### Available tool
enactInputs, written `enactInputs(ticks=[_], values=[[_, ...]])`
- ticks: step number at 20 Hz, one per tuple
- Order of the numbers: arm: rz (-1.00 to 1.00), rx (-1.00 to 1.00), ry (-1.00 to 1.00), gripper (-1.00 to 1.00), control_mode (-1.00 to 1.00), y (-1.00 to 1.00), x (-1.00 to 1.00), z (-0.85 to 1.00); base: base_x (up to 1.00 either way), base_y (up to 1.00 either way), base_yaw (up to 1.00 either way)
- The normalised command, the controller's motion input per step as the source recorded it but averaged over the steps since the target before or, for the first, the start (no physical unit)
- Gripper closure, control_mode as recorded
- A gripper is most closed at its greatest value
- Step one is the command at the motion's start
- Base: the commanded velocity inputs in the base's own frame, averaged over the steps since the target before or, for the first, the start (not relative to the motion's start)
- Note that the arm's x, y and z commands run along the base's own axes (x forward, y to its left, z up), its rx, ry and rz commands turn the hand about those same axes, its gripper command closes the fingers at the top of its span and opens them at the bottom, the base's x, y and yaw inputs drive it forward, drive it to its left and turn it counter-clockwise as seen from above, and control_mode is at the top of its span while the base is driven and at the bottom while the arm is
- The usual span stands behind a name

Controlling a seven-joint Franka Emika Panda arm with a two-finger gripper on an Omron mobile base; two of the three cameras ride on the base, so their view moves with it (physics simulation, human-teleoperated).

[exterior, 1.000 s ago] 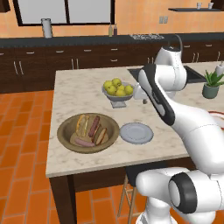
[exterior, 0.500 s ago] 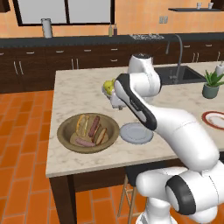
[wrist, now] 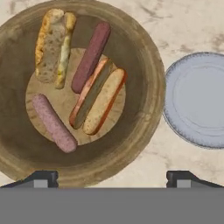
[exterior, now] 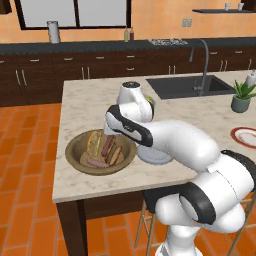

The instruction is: Place one bun and one sausage from the bowl on each plate.

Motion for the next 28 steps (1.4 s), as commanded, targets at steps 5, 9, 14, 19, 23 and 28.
enactInputs(ticks=[5,9,14,19,23,28], values=[[-0.01,0.00,0.10,-1.00,-1.00,0.29,0.11,-0.80,0.00,0.00,0.00],[0.00,0.00,0.01,-1.00,-1.00,0.22,0.14,-0.46,0.00,0.00,0.00],[0.00,0.00,0.02,-1.00,-1.00,0.30,0.32,-0.28,0.00,0.00,0.00],[-0.03,-0.02,0.04,-1.00,-1.00,0.24,0.36,-0.32,0.00,0.00,0.00],[-0.10,-0.08,0.03,-1.00,-1.00,0.21,0.33,-0.36,0.00,0.00,0.00],[-0.15,-0.09,0.01,-1.00,-1.00,0.03,0.29,-0.29,0.00,0.00,0.00]])
